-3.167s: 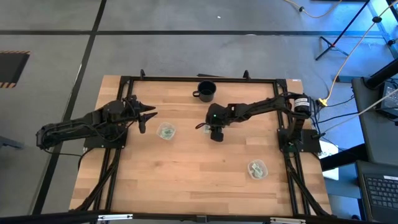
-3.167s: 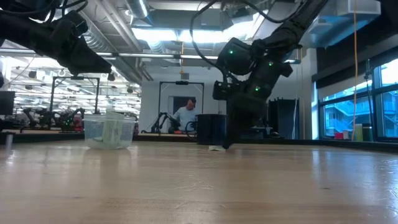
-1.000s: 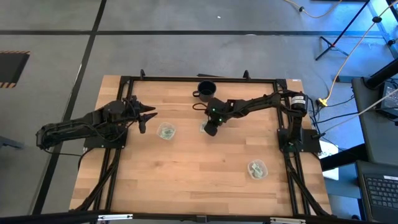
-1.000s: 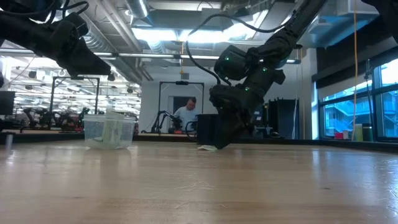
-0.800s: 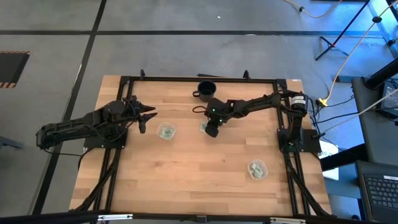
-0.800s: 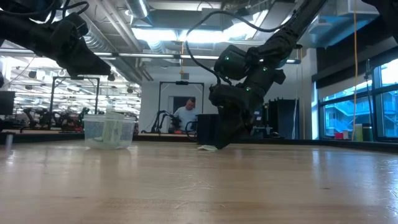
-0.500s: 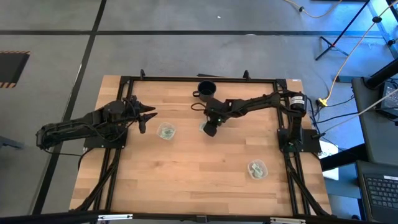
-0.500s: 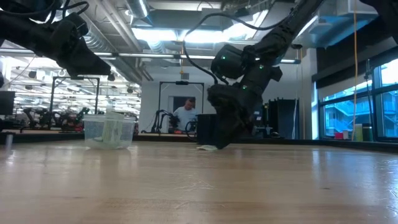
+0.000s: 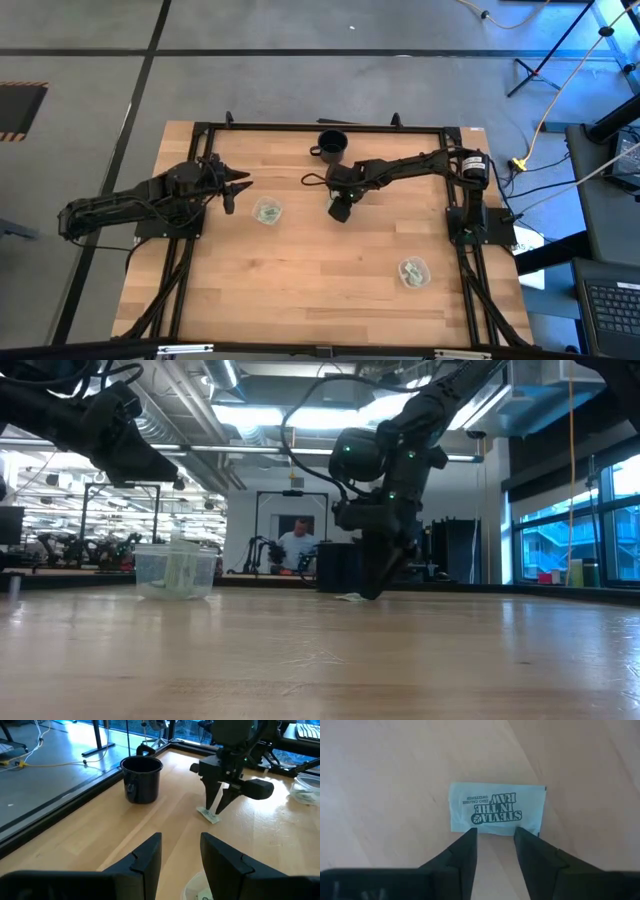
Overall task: Pick and place items into bin
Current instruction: Put the white stevia packet into the bottom transparent bin
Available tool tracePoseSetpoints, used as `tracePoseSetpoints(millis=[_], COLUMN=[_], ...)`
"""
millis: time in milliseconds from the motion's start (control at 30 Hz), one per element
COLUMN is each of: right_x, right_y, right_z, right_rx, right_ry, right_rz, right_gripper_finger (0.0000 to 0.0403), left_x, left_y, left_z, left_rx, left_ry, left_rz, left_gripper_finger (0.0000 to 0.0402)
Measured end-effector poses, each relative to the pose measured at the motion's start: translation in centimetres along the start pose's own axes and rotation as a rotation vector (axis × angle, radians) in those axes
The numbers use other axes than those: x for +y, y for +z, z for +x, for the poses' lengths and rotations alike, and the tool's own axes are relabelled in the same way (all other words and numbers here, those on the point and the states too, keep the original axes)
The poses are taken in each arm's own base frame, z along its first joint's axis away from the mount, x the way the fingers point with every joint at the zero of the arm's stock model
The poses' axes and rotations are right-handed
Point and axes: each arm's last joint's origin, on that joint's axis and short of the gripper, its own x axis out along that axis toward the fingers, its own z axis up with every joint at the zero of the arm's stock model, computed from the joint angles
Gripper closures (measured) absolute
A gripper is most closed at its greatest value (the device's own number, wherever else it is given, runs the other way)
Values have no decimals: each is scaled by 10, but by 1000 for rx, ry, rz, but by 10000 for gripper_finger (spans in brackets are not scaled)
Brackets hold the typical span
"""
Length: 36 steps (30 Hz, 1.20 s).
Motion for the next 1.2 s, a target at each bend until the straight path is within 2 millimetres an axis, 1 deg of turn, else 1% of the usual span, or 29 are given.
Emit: tracePoseSetpoints(millis=[167, 333, 433, 500, 600, 767, 967, 1200], right_x=[-3, -3, -7, -11, -15, -19, -24, -27], right_y=[-8, -8, -9, -8, -8, -9, -20, -33], right_z=[0, 0, 0, -1, -1, -2, -5, -8], right_rx=[84, 94, 109, 124, 147, 182, 292, 416], right_ry=[-37, -40, -43, -16, 24, 27, -30, -104], right_rz=[-1, 3, 110, 203, 288, 373, 444, 459], right_gripper_finger=[264, 264, 265, 265, 265, 265, 265, 265], left_x=[0, -1, -1, -1, -1, -1, -2, -2], left_y=[0, 0, 0, 0, 0, -1, -1, -2], left_z=[0, 0, 0, 0, 0, 0, 0, 0], left_rx=[4, 7, 7, 7, 7, 9, 20, 36], left_ry=[-7, -21, -22, -22, -22, -26, -81, -83], left_rz=[-16, -17, -19, -20, -20, -47, -69, -68], left_gripper_finger=[272, 272, 272, 272, 272, 272, 272, 272])
